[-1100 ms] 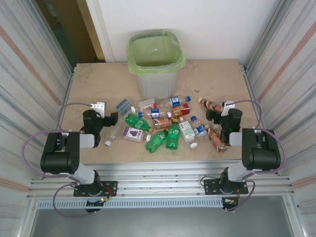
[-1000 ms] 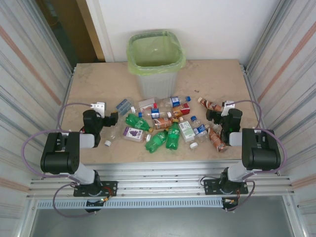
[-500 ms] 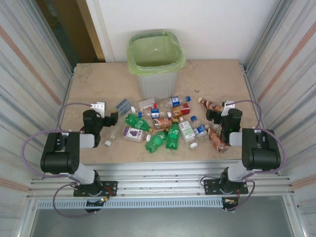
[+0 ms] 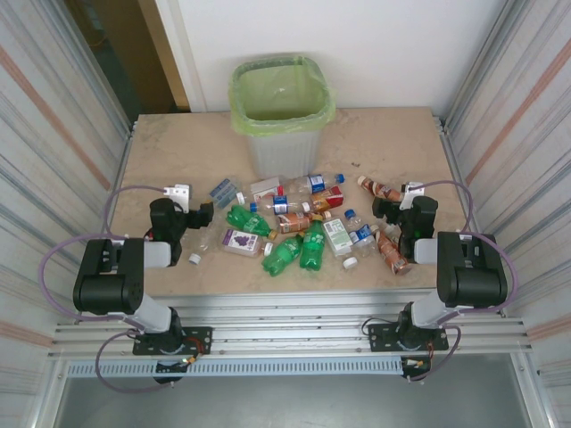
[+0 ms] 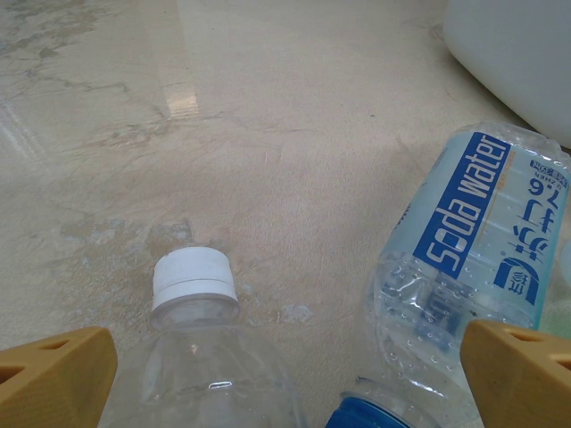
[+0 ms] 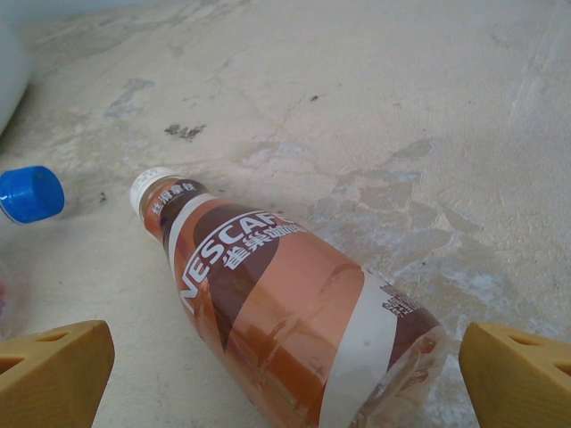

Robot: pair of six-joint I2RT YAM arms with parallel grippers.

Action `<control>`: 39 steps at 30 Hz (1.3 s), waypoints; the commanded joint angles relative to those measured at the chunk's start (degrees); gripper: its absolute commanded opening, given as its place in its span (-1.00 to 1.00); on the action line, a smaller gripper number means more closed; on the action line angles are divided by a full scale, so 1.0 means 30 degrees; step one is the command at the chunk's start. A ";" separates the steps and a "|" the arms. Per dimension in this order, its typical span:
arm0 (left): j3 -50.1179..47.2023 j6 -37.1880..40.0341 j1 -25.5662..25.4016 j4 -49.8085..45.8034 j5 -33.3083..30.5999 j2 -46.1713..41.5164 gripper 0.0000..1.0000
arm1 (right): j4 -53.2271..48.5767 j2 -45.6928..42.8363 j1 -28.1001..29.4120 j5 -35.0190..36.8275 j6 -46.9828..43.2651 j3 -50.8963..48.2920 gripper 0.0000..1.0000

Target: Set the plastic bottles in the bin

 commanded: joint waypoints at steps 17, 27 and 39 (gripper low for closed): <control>0.0293 0.0129 -0.0069 0.0044 -0.0090 -0.0212 0.97 | -0.0023 0.0053 0.0053 -0.0223 -0.0368 0.0253 0.95; 0.1458 0.0172 0.0452 -0.3677 0.1717 -0.2497 0.98 | -0.3031 -0.1143 -0.0238 -0.0128 0.0056 0.1452 0.95; 0.3982 -0.2247 0.0463 -1.1007 -0.1353 -0.8076 0.98 | -0.7429 -0.5680 -0.0373 0.2139 0.0851 0.2410 0.95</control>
